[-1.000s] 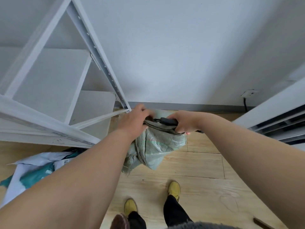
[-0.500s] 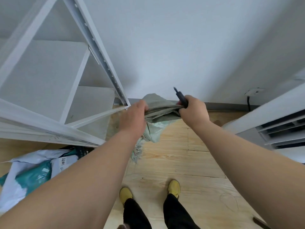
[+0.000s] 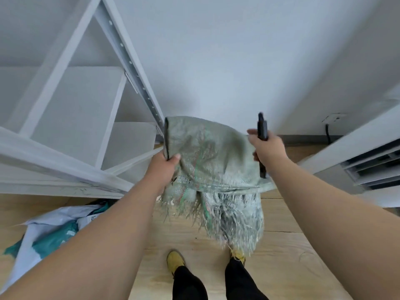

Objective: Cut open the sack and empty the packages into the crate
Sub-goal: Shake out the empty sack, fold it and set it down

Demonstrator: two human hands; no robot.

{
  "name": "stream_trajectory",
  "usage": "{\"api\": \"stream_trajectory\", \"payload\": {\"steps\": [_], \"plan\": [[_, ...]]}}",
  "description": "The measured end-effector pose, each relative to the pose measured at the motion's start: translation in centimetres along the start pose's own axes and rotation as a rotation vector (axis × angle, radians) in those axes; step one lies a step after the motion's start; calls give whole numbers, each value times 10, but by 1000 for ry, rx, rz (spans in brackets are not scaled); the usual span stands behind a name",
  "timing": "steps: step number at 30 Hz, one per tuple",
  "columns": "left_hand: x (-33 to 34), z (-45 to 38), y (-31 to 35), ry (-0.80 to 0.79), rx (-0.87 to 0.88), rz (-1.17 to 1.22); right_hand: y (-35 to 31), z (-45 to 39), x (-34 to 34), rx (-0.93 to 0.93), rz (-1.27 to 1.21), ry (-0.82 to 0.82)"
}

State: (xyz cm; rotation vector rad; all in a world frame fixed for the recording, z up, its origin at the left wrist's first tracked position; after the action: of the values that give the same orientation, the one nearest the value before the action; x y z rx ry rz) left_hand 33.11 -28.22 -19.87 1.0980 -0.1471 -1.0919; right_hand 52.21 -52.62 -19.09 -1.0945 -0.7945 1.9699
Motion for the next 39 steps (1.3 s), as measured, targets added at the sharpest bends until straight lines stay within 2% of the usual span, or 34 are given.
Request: {"api": "stream_trajectory", "payload": {"steps": [2,4,6,8,11,13,15,18,19,22,27,32,35,37,39], "plan": [[-13,-9,-5,91,-14,95,51,4,26,100,368,-222],[-24,-16,0,199,37,-4,94,9,30,227,540,-227],[-21,-23,7,229,109,-201,112,5,28,265,462,-82],[-2,-30,6,161,182,-370,114,5,44,274,299,-68],[33,-42,-7,52,328,-582,114,3,82,423,-214,-104],[57,-48,-22,-4,398,-657,121,-5,99,545,-418,-73],[88,-51,-37,-84,515,-719,138,-22,113,614,-399,-91],[135,-72,-64,-190,695,-779,175,-49,136,674,-260,-223],[148,-84,-74,-209,723,-802,189,-61,142,663,-218,-225],[183,-131,-100,-175,771,-877,228,-104,148,515,-147,-32],[219,-202,-153,-11,880,-772,275,-154,182,238,-220,178],[208,-257,-219,232,956,-728,284,-195,241,-83,-222,185],[187,-284,-280,326,825,-811,298,-211,295,-218,-246,125],[186,-296,-337,273,703,-913,337,-218,336,-148,-172,50],[200,-305,-394,107,589,-1049,405,-225,373,80,-12,-56]]}}
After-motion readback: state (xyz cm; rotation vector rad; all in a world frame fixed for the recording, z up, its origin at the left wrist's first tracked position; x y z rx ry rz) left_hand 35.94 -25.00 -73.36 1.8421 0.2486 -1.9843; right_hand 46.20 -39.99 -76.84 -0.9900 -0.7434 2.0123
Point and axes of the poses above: each hand's wrist, its own z-axis away from the middle knuckle, its own x-axis out of the palm, y = z × x, the point moved 10 cm from there along -z, towards the middle knuckle, and after that the axes turned 1 degree about y, right-handed, at the moved point
